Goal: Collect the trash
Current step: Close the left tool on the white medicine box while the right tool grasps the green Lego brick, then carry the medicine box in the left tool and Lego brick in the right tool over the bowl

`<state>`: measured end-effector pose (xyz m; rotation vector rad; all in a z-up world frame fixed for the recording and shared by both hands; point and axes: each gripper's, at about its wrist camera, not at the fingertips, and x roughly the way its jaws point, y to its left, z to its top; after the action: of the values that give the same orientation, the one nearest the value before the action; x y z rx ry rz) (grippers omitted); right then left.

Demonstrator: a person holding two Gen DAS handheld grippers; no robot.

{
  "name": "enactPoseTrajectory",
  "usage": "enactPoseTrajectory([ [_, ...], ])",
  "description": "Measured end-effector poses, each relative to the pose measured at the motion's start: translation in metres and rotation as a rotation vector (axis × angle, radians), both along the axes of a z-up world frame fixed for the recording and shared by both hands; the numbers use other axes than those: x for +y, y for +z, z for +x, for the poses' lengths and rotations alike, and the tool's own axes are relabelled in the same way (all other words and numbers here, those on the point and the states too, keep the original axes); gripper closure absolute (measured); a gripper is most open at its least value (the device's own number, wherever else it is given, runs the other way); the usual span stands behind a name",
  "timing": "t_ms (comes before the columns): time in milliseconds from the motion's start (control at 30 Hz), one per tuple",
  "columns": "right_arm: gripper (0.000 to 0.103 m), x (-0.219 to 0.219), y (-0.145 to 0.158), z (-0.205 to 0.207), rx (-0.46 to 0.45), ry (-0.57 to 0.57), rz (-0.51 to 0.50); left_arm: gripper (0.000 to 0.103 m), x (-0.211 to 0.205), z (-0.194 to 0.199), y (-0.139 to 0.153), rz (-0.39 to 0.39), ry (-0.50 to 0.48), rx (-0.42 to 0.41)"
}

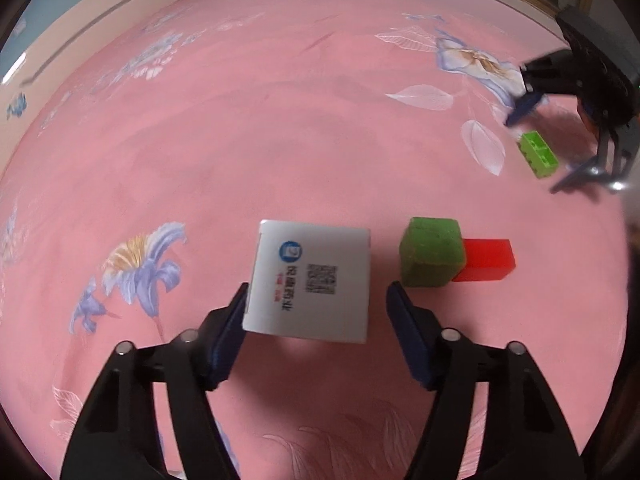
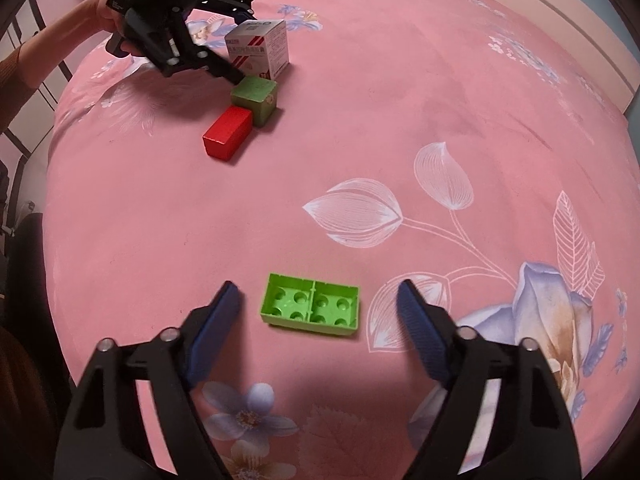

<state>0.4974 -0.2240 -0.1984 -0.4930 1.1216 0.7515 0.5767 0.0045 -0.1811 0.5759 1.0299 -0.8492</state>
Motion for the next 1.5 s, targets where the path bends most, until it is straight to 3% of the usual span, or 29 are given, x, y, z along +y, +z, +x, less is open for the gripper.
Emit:
enactPoseTrajectory([
  [100,0.037,0.000,-0.002,0.001,0.013,0.000,0.002,0.053,0.000,0.000,-0.001,0.002,-0.008,0.002],
  [167,0.040,-0.001,-0.003,0.001,0.017,0.000,0.000,0.057,0.000,0.002,-0.001,0.005,-0.006,-0.001],
  [433,0.058,-0.002,-0.004,0.003,0.036,0.002,0.000,0.058,0.000,0.003,-0.002,-0.005,-0.005,0.006],
  [867,0.058,0.004,0.005,-0.008,0.009,0.045,-0.035,0.058,0.011,-0.019,0.017,0.005,-0.014,-0.023],
  [1500,0.058,0.020,0.064,-0.069,-0.046,0.141,-0.076,0.058,0.029,-0.120,0.068,0.045,-0.089,-0.077],
])
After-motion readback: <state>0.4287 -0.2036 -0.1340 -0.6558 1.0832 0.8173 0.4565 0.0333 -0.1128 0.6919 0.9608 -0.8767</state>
